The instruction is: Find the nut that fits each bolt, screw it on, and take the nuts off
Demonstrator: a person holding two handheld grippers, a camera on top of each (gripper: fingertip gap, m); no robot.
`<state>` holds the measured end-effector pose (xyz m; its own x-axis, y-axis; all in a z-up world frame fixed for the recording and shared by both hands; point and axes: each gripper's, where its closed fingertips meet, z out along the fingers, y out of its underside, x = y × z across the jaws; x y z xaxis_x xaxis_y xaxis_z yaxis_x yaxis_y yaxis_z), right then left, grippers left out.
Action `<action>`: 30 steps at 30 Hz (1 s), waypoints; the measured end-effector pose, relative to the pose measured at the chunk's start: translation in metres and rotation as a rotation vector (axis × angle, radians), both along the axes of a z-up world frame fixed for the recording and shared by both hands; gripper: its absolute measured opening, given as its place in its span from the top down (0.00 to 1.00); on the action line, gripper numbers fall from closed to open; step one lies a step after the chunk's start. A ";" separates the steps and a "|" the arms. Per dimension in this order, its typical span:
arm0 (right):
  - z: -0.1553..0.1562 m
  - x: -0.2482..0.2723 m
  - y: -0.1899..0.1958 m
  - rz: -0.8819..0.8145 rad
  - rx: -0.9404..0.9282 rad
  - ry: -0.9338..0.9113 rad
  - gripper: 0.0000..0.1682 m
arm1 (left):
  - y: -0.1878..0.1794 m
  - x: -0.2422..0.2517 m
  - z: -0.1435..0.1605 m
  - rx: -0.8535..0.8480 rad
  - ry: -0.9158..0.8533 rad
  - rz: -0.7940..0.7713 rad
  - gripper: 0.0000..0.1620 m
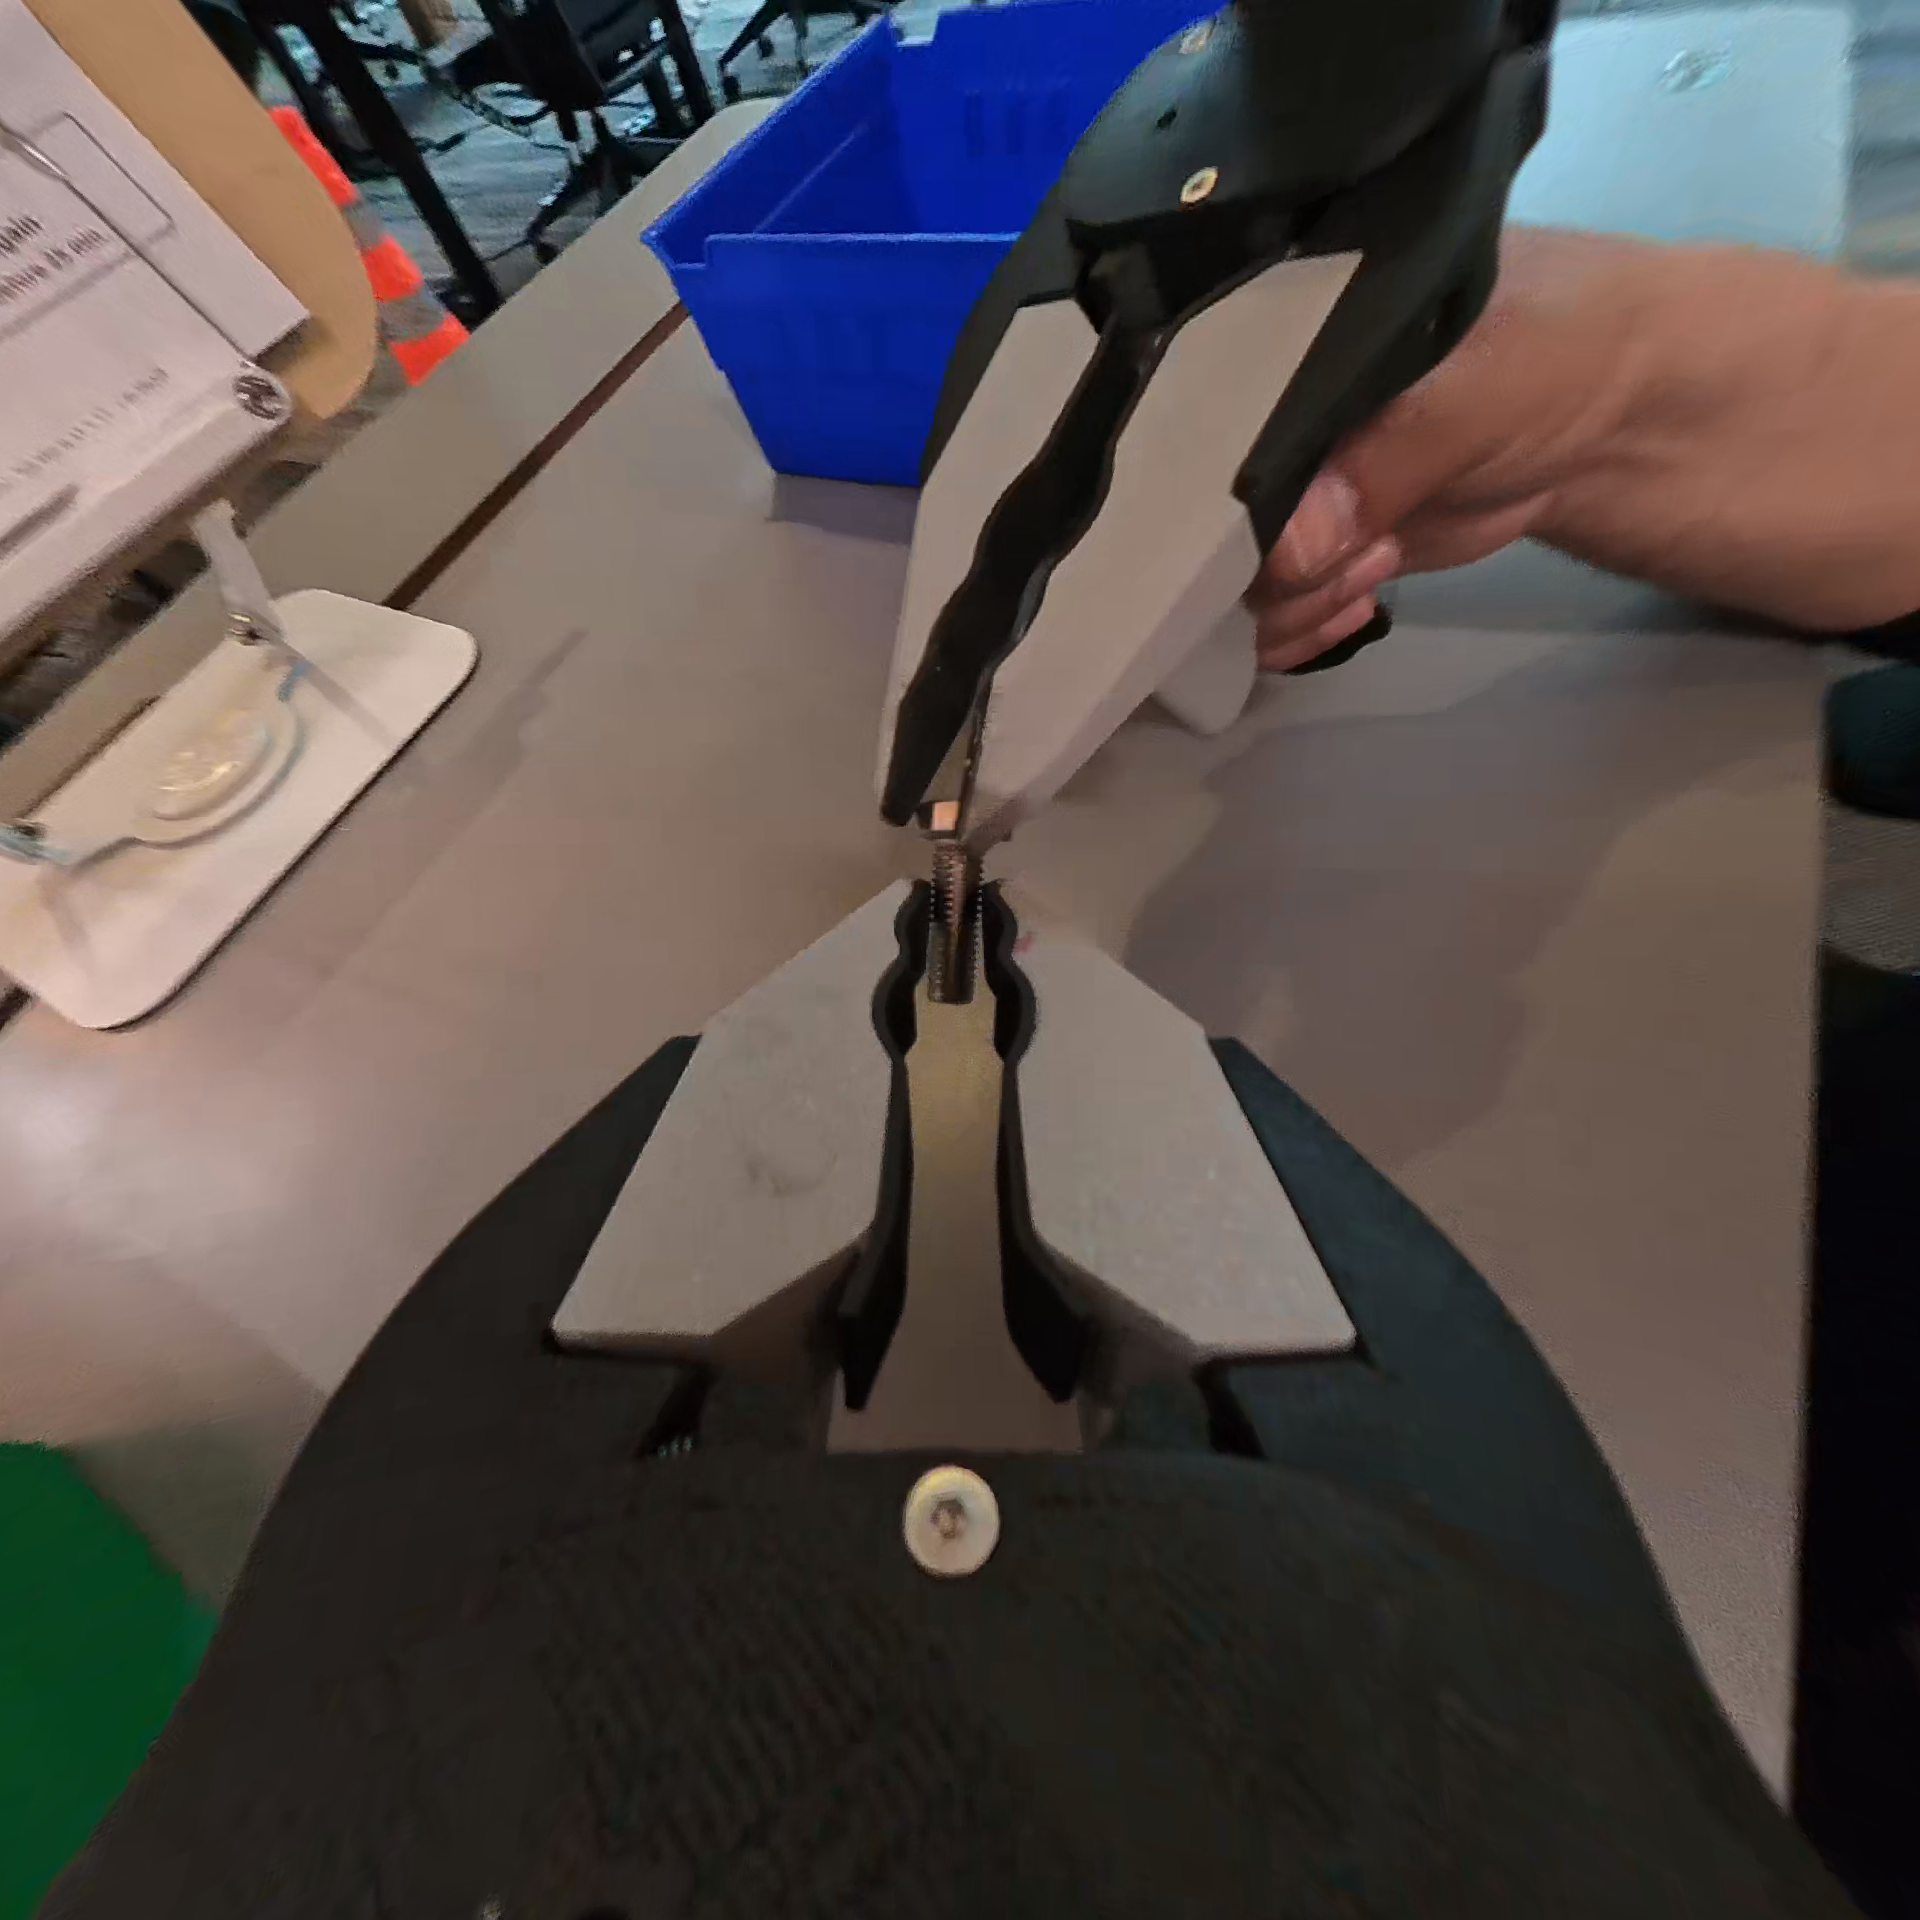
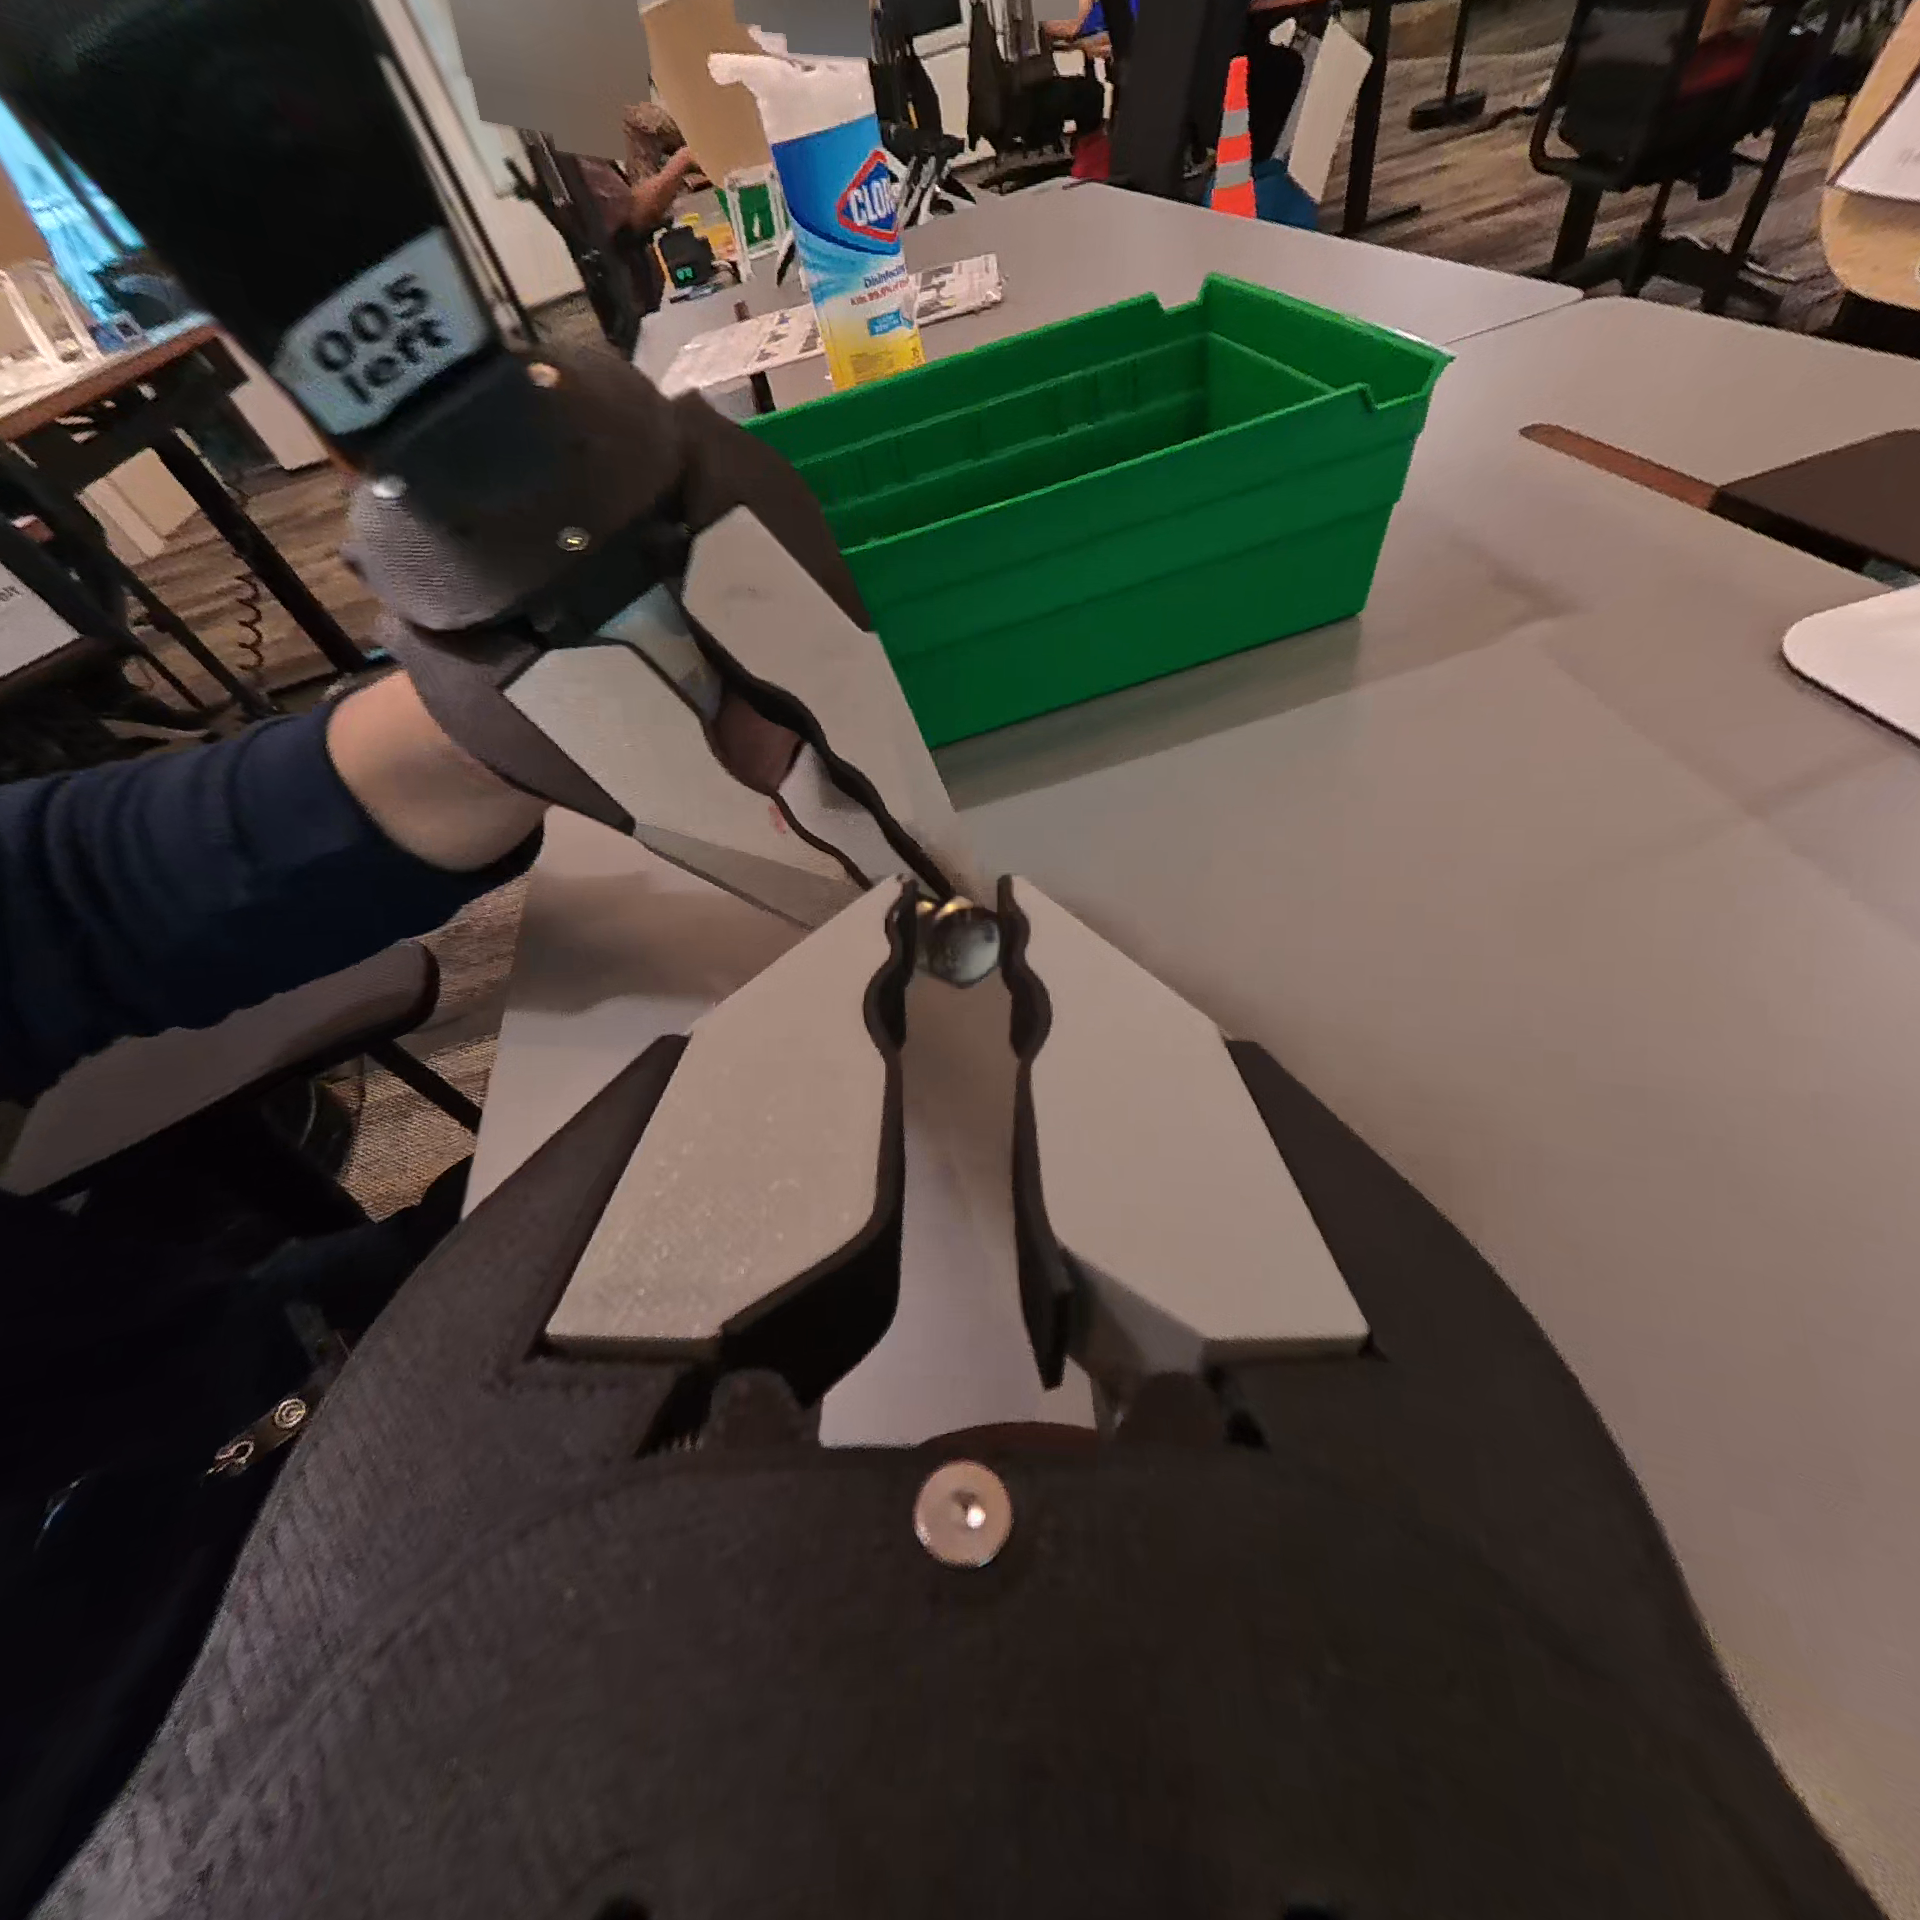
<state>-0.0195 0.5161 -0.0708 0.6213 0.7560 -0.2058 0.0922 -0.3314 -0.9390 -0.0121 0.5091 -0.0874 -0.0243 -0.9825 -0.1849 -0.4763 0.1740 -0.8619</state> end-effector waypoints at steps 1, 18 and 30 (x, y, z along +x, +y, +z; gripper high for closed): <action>-0.001 0.001 0.002 -0.014 -0.005 -0.008 0.89 | 0.002 -0.001 -0.001 0.033 0.017 0.010 0.95; 0.010 -0.013 -0.008 0.116 -0.162 0.273 0.89 | -0.003 -0.014 0.010 0.163 0.031 -0.005 0.96; -0.011 -0.011 -0.002 0.066 -0.199 0.176 0.90 | 0.006 -0.011 0.000 0.369 0.139 0.046 0.96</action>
<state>-0.0310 0.5140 -0.0822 0.5132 0.7275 -0.4553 -0.0391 -0.5101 -0.8592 -0.0227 0.5150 -0.0876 -0.0312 -0.8514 -0.5236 -0.5983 0.4356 -0.6726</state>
